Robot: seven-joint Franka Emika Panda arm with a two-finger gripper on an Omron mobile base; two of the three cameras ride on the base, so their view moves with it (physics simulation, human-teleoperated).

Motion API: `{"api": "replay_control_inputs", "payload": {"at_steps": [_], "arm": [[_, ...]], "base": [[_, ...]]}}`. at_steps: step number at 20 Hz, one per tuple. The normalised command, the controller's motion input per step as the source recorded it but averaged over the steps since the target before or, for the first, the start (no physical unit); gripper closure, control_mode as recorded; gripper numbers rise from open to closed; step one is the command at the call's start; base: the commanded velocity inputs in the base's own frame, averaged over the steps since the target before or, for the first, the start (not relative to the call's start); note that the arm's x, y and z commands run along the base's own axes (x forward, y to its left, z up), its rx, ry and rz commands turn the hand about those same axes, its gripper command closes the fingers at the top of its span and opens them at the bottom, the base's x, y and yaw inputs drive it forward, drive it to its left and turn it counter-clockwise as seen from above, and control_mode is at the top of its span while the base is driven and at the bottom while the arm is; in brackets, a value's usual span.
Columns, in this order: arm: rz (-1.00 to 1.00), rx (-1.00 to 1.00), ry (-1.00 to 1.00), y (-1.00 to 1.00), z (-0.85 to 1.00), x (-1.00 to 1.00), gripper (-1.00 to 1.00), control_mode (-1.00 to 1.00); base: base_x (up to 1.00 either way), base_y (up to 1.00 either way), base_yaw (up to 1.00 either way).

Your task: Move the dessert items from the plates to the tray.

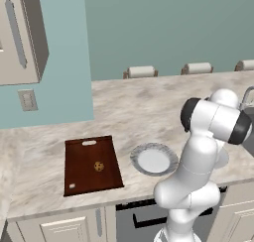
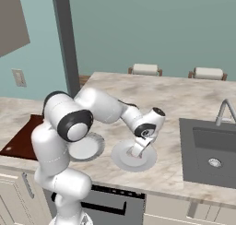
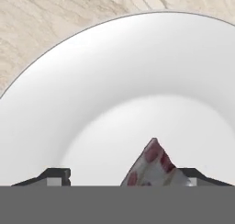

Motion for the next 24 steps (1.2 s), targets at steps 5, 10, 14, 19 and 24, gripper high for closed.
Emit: {"api": "replay_control_inputs", "payload": {"at_steps": [5,10,14,19,24], "arm": [[0.0,0.0,-0.12,0.02,0.26,0.0,1.0,-1.0],[0.09,0.03,-0.36,0.28,0.98,0.0,1.0,-1.0],[0.33,0.0,-0.27,0.92,0.68,0.0,1.0,-1.0],[0.35,-0.01,-0.24,1.0,0.35,0.0,1.0,-1.0],[0.32,-0.09,-0.15,1.0,0.47,0.0,1.0,-1.0]], "base": [[0.0,0.0,0.0],[0.0,0.0,0.0],[0.0,0.0,0.0],[0.0,0.0,0.0],[0.0,0.0,0.0]]}}
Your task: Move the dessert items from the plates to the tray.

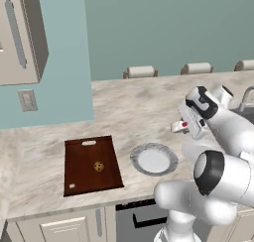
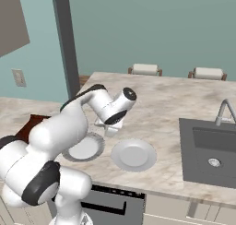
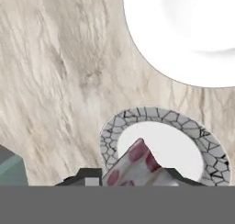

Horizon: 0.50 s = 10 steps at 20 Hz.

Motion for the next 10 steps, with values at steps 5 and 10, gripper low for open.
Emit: {"api": "replay_control_inputs", "payload": {"at_steps": [5,10], "arm": [[0.32,-0.19,-0.04,1.0,0.3,-0.02,1.0,-1.0],[0.36,-0.22,0.0,1.0,0.01,-0.16,1.0,-1.0]], "base": [[0.0,0.0,0.0],[0.0,0.0,0.0]]}}
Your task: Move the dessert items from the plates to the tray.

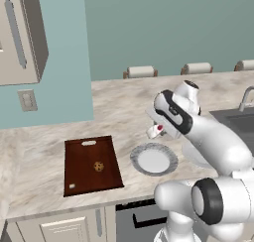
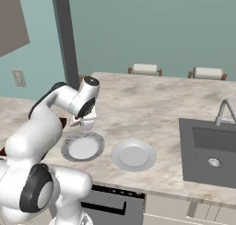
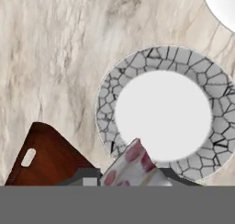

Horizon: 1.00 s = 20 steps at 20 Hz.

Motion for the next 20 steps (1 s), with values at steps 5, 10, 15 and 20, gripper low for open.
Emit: {"api": "replay_control_inputs", "payload": {"at_steps": [5,10,15,20], "arm": [[0.35,-0.08,0.0,1.0,0.0,-0.02,1.0,-1.0],[0.33,-0.11,0.0,1.0,-0.03,0.0,1.0,-1.0],[0.31,-0.1,0.0,1.0,-0.18,0.0,1.0,-1.0],[0.2,-0.23,0.0,1.0,-0.35,0.13,1.0,-1.0]], "base": [[0.0,0.0,0.0],[0.0,0.0,0.0],[0.0,0.0,0.0],[0.0,0.0,0.0]]}}
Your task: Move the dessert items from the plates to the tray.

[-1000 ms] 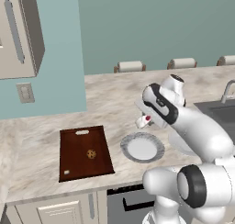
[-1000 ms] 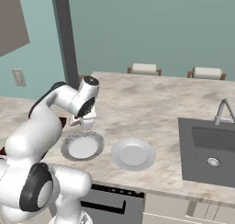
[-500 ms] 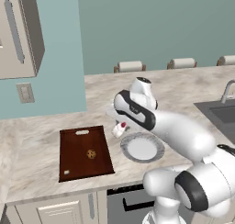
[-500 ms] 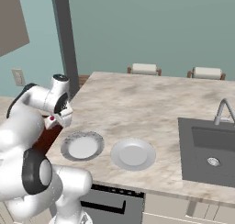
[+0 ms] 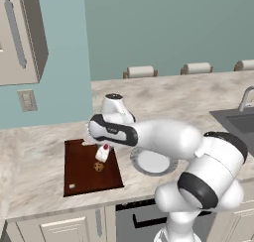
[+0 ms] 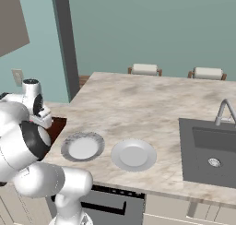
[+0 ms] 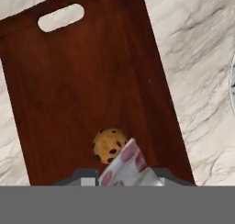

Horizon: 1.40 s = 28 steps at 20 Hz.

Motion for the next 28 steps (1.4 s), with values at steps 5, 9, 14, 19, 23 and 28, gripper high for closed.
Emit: {"api": "replay_control_inputs", "payload": {"at_steps": [5,9,14,19,23,28], "arm": [[0.03,-0.28,0.17,0.82,-0.12,-0.03,1.0,-1.0],[0.16,-0.21,0.19,0.95,-0.05,-0.32,1.0,-1.0],[0.12,-0.05,0.06,0.2,-0.12,-0.22,1.0,-1.0],[0.02,0.0,0.0,-0.59,-0.67,-0.02,1.0,-1.0],[0.0,0.0,0.0,0.0,-0.09,0.0,1.0,-1.0],[0.0,0.0,0.0,0.0,0.0,0.0,-1.0,-1.0]], "base": [[0.0,0.0,0.0],[0.0,0.0,0.0],[0.0,0.0,0.0],[0.0,0.0,0.0],[0.0,0.0,0.0],[0.0,0.0,0.0]]}}
